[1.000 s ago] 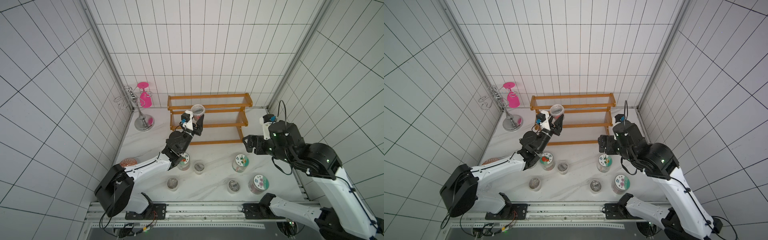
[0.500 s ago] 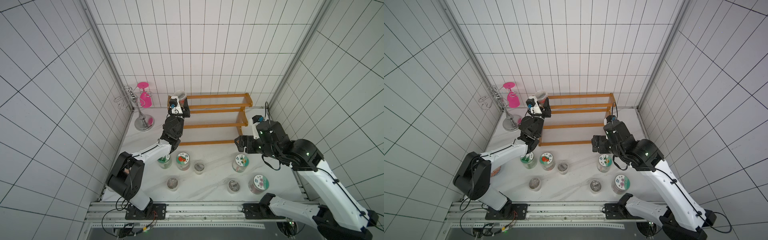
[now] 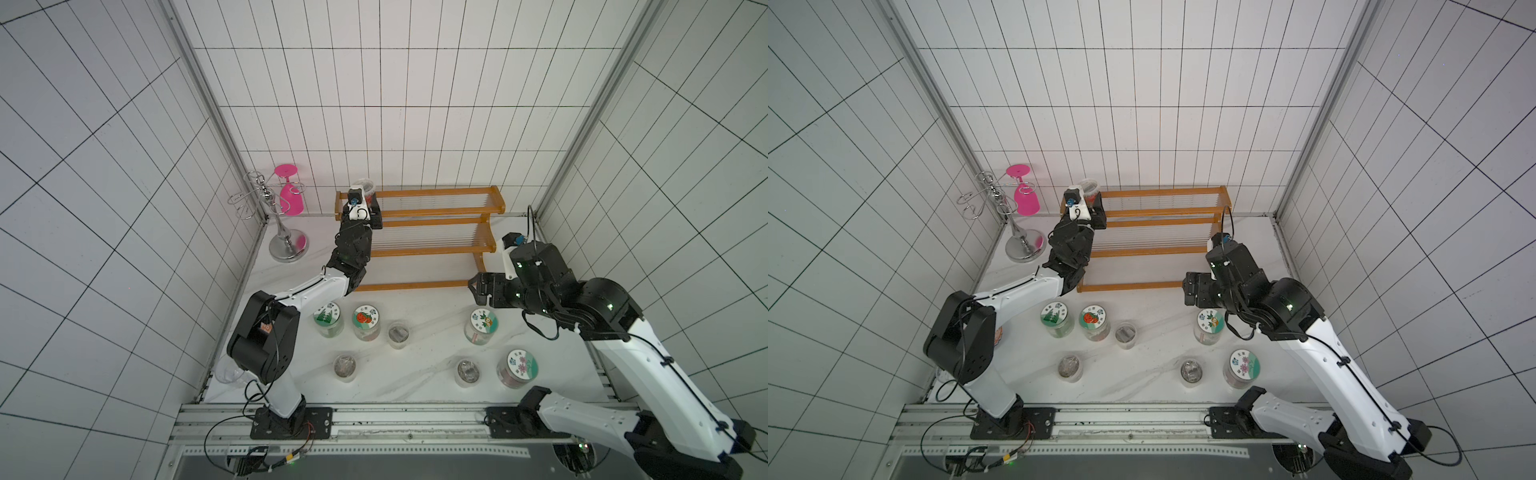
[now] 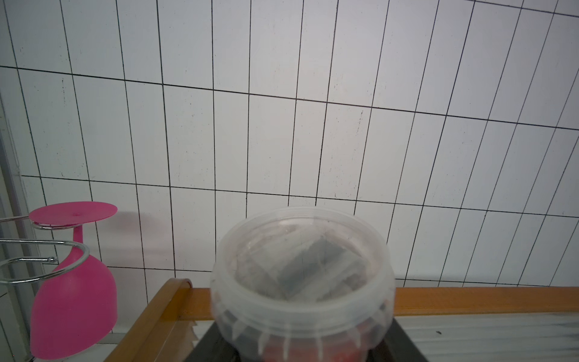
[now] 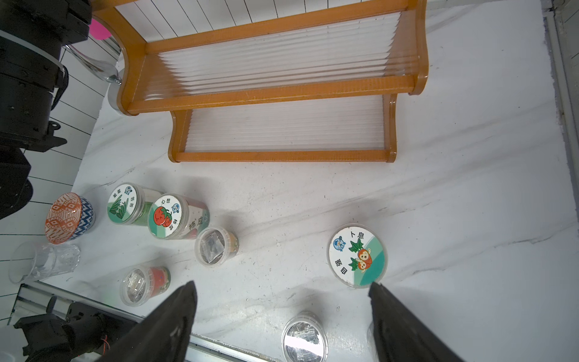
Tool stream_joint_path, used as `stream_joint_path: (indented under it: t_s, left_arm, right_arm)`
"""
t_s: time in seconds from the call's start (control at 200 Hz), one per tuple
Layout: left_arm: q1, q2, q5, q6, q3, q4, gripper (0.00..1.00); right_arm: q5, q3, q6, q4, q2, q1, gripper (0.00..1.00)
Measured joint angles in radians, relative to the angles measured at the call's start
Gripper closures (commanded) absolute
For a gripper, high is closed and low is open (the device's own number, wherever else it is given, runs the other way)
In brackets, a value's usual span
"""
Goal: Place the seed container on the shelf
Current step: Place the seed jar on the shelf.
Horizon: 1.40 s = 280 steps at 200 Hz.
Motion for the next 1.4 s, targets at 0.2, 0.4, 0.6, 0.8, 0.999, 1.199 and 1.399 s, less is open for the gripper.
stream_joint_path:
  t_s: [0.2,0.4,0.6,0.8,0.999,1.199,1.399]
  left_arm:
    - [0.004,0.018,-0.01,0.007,0.042,-0.072,0.46]
    - [0.006,0.024,-0.017,0.015,0.073,-0.124,0.44]
    - [0.006,0.024,-0.035,0.026,0.084,-0.152,0.24]
    - [0.006,0.022,-0.047,0.029,0.084,-0.16,0.21]
    - [0.007,-0.019,-0.046,0.027,0.053,-0.211,0.18]
    - [0.011,-0.086,-0.026,0.025,0.032,-0.321,0.16]
    - [0.012,-0.198,0.014,0.021,-0.012,-0.425,0.14]
  right_arm:
    - [-0.002,0.0,0.002,-0.001,-0.009,-0.008,0.11]
    - [-0.001,-0.008,0.002,-0.003,-0.021,-0.02,0.11]
    - [-0.002,-0.009,0.002,-0.007,-0.023,-0.026,0.11]
    - [-0.002,-0.013,0.002,-0.008,-0.026,-0.027,0.1]
    - [-0.006,-0.013,0.002,-0.008,-0.026,-0.033,0.1]
    - [-0.01,-0.016,0.002,-0.008,-0.028,-0.033,0.1]
    - [-0.016,-0.032,0.002,-0.008,-0.03,-0.038,0.1]
